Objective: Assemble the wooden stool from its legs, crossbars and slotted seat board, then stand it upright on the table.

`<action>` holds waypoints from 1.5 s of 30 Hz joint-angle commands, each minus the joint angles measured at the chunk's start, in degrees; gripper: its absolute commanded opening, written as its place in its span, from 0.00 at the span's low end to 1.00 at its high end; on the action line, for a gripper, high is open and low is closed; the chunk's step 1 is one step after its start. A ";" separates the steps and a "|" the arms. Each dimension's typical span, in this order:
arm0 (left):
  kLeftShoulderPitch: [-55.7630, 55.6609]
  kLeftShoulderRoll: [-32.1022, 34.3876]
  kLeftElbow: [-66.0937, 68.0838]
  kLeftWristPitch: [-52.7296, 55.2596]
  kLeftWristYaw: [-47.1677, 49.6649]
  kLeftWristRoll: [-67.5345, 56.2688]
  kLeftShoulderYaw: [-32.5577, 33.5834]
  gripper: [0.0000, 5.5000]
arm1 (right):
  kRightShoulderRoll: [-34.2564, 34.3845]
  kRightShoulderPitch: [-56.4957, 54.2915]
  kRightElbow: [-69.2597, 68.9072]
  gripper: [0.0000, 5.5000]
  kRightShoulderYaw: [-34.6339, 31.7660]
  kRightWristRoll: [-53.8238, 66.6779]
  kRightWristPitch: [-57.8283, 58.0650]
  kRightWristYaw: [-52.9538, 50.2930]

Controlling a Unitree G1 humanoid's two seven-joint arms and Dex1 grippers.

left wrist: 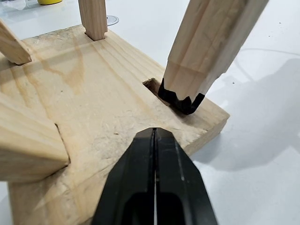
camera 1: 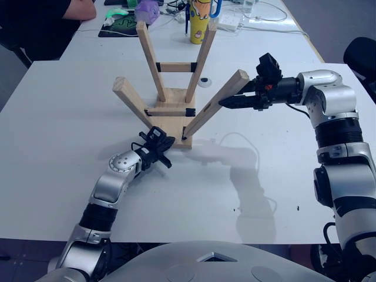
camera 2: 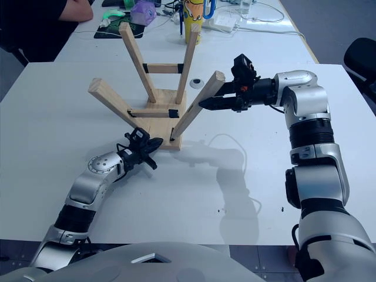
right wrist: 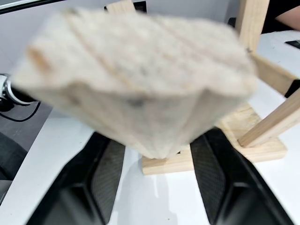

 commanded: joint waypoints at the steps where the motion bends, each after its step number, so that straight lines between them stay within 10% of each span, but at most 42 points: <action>1: 3.78 0.12 3.23 5.33 0.26 0.70 -1.41 0.00 | 0.86 -0.59 2.07 0.38 0.44 -2.67 -2.00 -1.38; 32: 6.28 -2.39 1.79 5.67 3.47 0.08 -0.94 0.00 | -0.88 6.25 -24.69 0.38 14.76 -10.40 13.92 -8.20; 45: 5.88 -3.50 3.25 4.92 3.52 0.42 -1.52 0.00 | 3.52 5.59 -25.34 0.38 10.14 -6.03 16.23 -13.17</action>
